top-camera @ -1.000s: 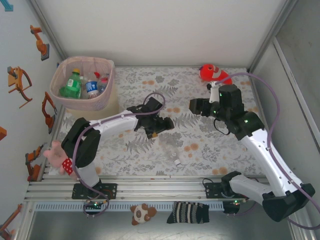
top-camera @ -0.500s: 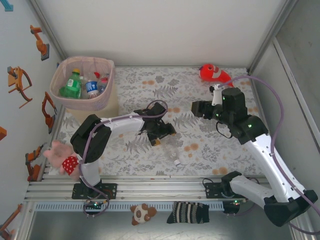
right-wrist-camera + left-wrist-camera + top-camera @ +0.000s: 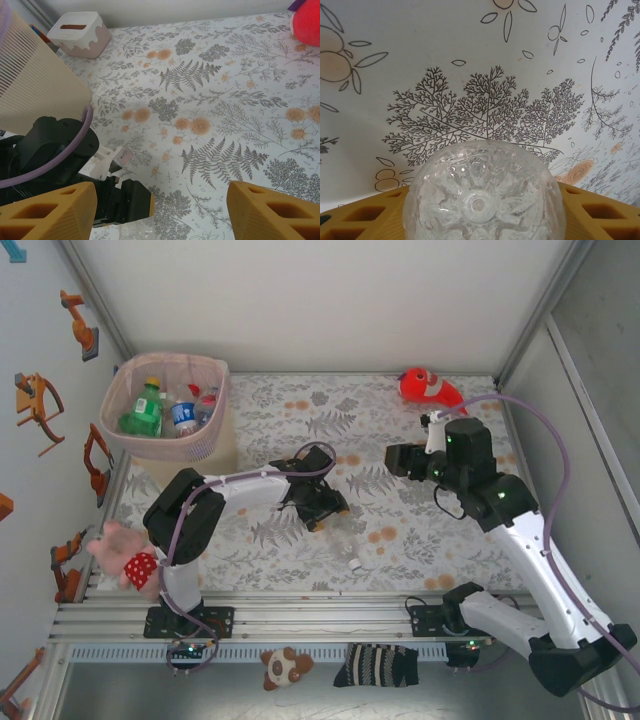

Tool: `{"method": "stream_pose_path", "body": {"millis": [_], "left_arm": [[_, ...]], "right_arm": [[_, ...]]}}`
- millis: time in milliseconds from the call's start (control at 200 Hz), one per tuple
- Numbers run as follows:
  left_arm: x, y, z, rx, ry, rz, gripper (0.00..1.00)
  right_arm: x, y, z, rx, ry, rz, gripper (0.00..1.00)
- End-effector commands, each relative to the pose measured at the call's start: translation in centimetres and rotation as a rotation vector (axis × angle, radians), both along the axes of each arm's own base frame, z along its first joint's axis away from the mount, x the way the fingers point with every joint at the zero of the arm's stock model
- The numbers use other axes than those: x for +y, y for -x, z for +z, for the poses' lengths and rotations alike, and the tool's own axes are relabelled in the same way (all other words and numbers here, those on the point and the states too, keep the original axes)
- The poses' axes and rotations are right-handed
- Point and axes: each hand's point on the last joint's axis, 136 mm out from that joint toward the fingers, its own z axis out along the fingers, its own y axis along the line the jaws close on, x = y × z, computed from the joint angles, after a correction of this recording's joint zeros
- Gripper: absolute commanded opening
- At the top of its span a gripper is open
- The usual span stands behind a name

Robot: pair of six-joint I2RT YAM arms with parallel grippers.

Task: Put the plastic bottles in the bin

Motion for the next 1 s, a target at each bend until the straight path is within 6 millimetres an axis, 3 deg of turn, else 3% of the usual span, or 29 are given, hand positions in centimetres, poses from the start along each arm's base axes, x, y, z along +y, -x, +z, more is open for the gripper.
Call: {"method": "stream_pose_path", "body": {"millis": [0,240,401,721,991], "left_arm": [[-0.2,-0.4,1.2,-0.034,0.004,-0.01,0.59],[0.9,-2.4,5.6,-0.186,0.002,-0.04,0.57],[1.8,-4.3,10.0,-0.353,0.037,-0.085,0.55],[4.1,-7.8,21.6,-0.815,0.101,-0.272,0.48],[6.6,-8.9,31.3,-1.293,-0.034,-0.597,0.46]], "right_arm": [[-0.7,0.3,0.2,-0.015,0.022,-0.016,0.69],[-0.9,0.3,0.6,-0.023,0.028,-0.028,0.68],[-1.0,0.2,0.8,-0.025,0.03,-0.032,0.68],[-0.7,-0.2,1.1,-0.025,0.025,-0.033,0.69],[-0.1,-0.8,1.4,-0.022,0.012,-0.017,0.68]]}}
